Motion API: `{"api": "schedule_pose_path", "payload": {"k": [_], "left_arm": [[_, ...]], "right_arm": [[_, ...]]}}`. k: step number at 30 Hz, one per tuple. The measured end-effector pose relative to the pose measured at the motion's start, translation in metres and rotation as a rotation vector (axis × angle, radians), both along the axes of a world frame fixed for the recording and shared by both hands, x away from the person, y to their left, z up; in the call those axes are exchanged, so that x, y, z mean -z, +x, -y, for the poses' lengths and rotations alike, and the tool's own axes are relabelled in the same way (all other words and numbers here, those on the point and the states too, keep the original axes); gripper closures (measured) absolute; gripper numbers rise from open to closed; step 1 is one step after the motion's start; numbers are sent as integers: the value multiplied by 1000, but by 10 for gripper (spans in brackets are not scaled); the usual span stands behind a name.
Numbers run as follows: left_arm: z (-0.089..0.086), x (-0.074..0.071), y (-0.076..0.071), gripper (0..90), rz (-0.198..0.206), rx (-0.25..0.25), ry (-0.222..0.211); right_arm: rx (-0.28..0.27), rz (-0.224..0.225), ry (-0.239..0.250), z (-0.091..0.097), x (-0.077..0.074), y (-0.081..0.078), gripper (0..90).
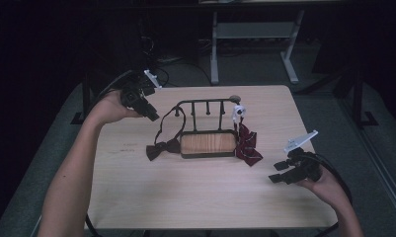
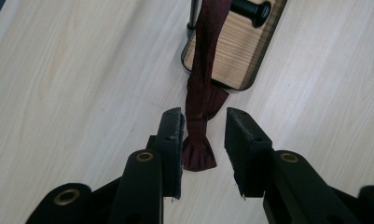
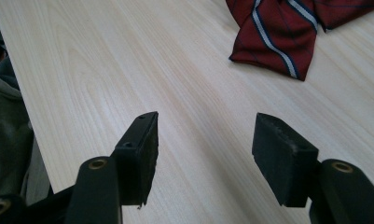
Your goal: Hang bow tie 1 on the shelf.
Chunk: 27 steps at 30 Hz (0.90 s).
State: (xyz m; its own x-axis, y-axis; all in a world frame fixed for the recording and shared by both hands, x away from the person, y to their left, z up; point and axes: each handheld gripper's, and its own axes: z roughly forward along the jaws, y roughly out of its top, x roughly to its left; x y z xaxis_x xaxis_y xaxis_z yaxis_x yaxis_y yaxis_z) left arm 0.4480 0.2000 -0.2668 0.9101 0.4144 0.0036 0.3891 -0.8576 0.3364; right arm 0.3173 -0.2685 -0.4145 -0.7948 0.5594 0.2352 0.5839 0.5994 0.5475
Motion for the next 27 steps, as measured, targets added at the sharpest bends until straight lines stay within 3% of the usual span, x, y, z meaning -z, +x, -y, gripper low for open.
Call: {"api": "schedule_pose_path", "payload": {"k": [27], "left_arm": [[-20,10,-11,598,-2,-24,3]], "right_arm": [[15,-2,-1,2,2,3,397]]}}
